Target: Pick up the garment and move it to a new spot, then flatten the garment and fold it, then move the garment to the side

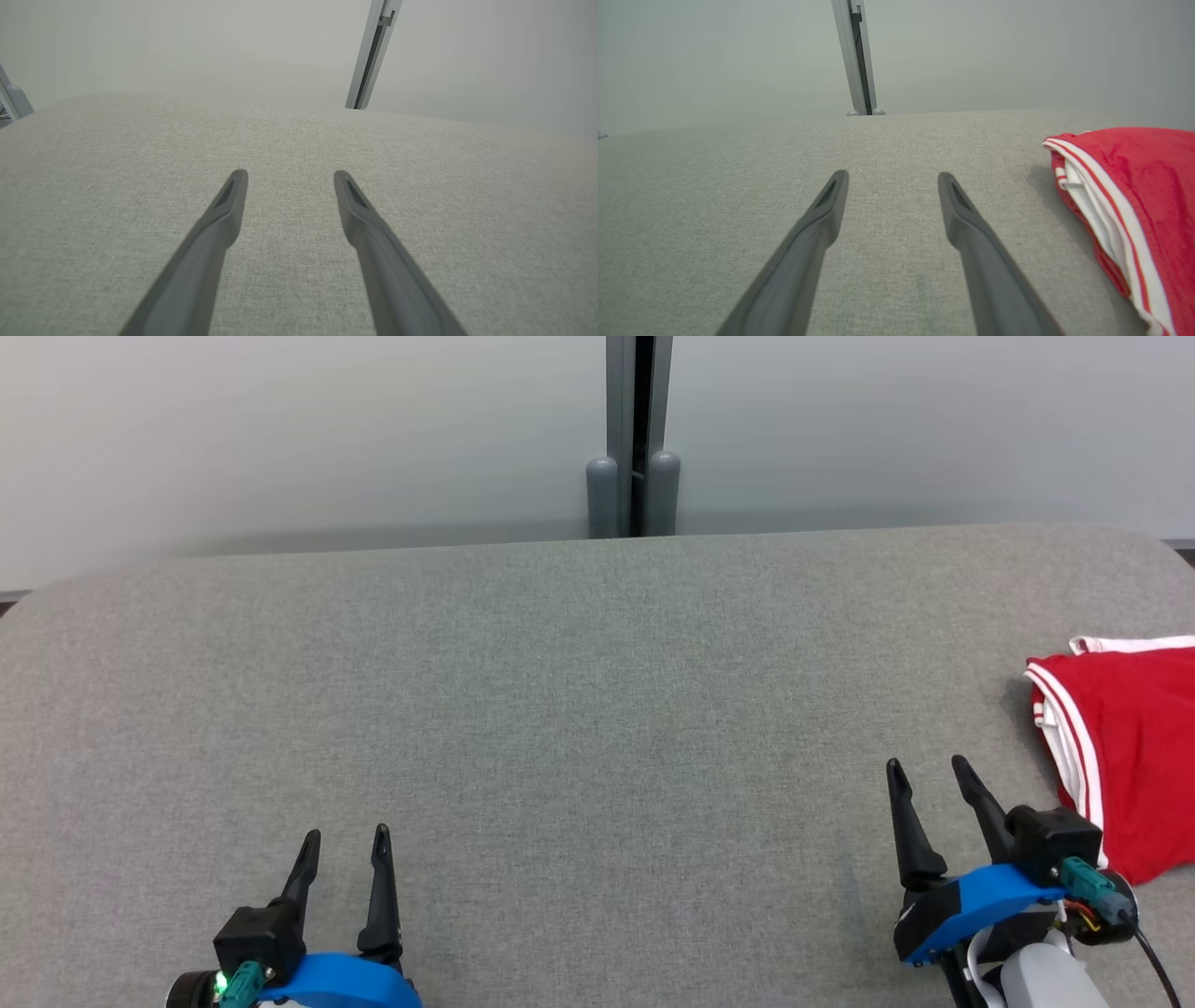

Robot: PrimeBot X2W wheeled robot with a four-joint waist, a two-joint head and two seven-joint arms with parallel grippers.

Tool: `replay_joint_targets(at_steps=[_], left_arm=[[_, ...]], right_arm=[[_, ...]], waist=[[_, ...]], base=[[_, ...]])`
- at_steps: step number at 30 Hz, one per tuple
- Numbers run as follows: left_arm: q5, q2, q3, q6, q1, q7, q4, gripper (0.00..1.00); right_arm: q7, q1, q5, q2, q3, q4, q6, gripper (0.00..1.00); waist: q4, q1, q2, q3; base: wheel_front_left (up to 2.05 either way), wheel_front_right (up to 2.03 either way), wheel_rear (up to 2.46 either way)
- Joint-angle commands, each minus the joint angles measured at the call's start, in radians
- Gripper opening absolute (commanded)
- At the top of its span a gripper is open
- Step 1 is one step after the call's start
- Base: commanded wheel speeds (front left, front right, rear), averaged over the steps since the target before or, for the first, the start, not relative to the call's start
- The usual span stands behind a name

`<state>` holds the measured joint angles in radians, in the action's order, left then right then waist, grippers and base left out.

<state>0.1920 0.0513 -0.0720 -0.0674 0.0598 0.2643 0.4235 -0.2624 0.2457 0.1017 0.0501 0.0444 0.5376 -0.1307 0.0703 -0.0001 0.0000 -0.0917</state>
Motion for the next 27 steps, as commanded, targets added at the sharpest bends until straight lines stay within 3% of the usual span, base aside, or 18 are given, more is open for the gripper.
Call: replay_joint_targets(at_steps=[1, 19, 20, 27], left_arm=[[0.007, -0.001, 0.006, 0.001, -0.008, 0.0, -0.002, 1.0], [0.06, -0.001, 0.015, -0.003, -0.095, 0.0, -0.03, 1.0], [0.06, 0.0, 0.012, -0.003, -0.087, 0.0, -0.024, 0.0], [0.114, -0.001, 0.021, -0.006, -0.094, -0.025, 0.012, 0.0]], right_arm=[[-0.002, -0.022, 0.005, 0.002, -0.002, -0.002, 0.0, 1.0], [-0.003, -0.116, 0.048, 0.002, -0.039, -0.027, 0.0, 1.0], [0.0, -0.102, 0.048, 0.0, -0.038, -0.02, 0.0, 0.0], [0.028, -0.114, 0.104, -0.004, -0.025, 0.013, 0.0, 0.0]], waist=[[0.002, 0.0001, 0.0, 0.012], [-0.027, 0.0001, 0.0, 0.102], [-0.027, 0.0001, 0.0, 0.103], [-0.028, 0.0001, 0.0, 0.103]], base=[[0.0, 0.0, 0.0], [0.0, 0.0, 0.0], [0.0, 0.0, 0.0], [0.0, 0.0, 0.0]])
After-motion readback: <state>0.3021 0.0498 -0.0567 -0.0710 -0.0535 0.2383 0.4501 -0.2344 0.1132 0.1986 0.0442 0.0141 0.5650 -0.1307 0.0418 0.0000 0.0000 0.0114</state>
